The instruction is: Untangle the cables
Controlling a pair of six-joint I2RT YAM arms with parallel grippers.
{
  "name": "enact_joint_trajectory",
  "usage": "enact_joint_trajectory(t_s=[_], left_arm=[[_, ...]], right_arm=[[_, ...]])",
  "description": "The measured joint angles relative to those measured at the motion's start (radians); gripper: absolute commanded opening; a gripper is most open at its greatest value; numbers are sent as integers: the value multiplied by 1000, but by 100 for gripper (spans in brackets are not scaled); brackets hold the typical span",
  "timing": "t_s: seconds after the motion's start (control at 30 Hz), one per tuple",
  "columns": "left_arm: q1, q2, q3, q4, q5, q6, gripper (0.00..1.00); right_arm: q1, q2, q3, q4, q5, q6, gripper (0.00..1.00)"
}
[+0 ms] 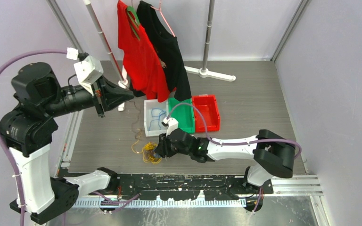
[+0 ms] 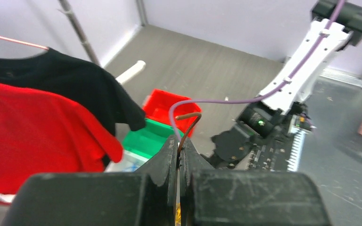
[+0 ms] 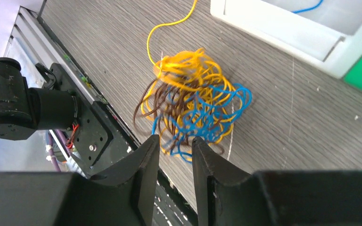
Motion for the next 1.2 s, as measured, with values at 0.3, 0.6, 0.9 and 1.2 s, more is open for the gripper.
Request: enact_joint_trajectory(t_s=[0.3, 0.6, 0.9, 1.2], left_arm=[[0, 13, 82, 3, -161, 98, 0], [0, -24, -39, 15, -107, 49, 0], [0, -90, -299, 105, -9, -117, 0], [0, -77, -350, 158, 47, -219, 0]], right_arm=[[-2, -155, -61, -129, 29, 57, 39], [-21, -285, 22, -311, 49, -9, 82], [-21, -383, 224, -171, -66, -224, 86], [-17, -266, 342, -115, -101, -338, 64]])
